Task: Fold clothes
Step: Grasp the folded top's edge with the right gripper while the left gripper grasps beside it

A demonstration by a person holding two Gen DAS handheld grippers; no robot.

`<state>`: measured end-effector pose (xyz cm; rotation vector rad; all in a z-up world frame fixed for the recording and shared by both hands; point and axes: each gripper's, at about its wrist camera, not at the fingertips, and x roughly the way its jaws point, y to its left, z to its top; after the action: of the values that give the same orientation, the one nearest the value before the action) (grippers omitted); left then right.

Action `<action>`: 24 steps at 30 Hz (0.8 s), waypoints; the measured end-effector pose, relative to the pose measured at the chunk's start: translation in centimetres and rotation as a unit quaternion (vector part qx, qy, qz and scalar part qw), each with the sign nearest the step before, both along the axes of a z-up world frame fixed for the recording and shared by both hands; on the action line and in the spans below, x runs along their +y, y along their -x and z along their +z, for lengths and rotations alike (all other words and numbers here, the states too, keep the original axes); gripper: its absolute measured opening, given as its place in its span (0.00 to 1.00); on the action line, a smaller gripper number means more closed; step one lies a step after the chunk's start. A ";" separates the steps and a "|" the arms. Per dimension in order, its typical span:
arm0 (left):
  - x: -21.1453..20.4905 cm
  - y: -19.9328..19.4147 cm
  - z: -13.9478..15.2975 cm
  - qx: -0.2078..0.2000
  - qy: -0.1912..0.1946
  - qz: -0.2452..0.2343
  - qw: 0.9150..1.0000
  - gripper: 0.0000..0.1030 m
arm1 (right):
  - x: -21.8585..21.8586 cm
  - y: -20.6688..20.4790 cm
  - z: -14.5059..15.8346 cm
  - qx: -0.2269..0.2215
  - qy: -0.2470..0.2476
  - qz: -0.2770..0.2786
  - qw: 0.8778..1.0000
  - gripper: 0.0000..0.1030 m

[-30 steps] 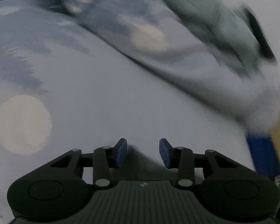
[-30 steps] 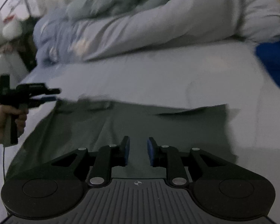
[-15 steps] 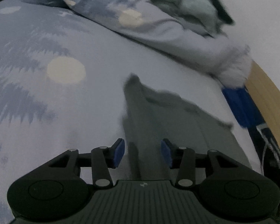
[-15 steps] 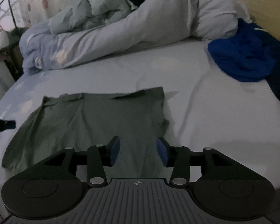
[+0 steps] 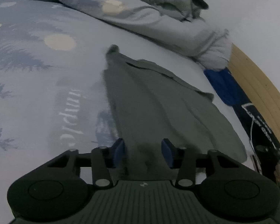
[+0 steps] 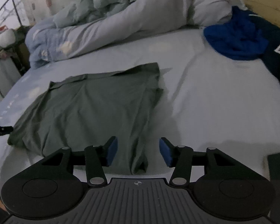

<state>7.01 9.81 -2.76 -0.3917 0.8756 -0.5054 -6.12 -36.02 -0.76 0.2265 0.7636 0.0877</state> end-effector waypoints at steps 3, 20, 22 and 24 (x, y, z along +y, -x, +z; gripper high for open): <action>-0.1 0.0 0.1 -0.002 0.007 -0.004 1.000 0.23 | 0.2 -1.7 -0.9 0.019 0.017 -0.006 1.000 0.56; 3.0 1.5 0.8 -0.016 0.098 -0.060 0.993 0.05 | 1.2 -2.4 -0.3 0.003 -0.029 0.103 0.994 0.02; 3.2 2.3 0.6 -0.014 0.089 -0.067 0.994 0.05 | 1.3 -1.0 0.1 0.004 -0.024 0.111 0.993 0.03; 3.6 2.6 -0.7 0.008 0.069 -0.052 0.996 0.05 | 1.4 -0.2 -0.6 0.022 -0.007 0.114 0.993 0.03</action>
<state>4.40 13.43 -3.46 -0.4775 0.8829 -0.6619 -5.93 -34.62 -1.32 0.1543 0.8306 0.3048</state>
